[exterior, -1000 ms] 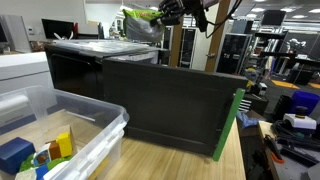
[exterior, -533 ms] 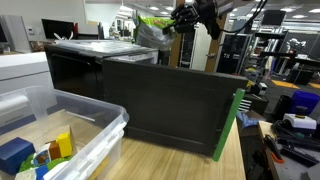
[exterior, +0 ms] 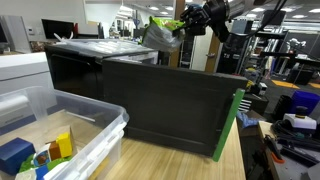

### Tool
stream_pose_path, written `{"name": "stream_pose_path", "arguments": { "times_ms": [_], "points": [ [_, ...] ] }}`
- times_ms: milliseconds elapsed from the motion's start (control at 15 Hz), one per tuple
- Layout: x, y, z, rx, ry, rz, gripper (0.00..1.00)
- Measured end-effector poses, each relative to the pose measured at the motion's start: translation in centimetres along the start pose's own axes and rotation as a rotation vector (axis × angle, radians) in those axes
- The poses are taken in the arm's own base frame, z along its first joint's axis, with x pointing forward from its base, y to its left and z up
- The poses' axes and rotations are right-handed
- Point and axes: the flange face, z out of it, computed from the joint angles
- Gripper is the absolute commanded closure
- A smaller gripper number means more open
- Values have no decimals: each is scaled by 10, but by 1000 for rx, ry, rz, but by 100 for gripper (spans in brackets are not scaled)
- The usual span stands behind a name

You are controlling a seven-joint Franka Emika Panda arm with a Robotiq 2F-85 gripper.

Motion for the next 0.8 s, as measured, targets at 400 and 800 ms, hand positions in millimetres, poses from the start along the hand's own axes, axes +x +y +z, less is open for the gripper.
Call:
{"name": "stream_pose_path", "arguments": {
  "times_ms": [400,800],
  "points": [
    [-10,-8,-17,18,-9,-3,93],
    [-16,-14,-25,30,-15,10,93]
  ]
}}
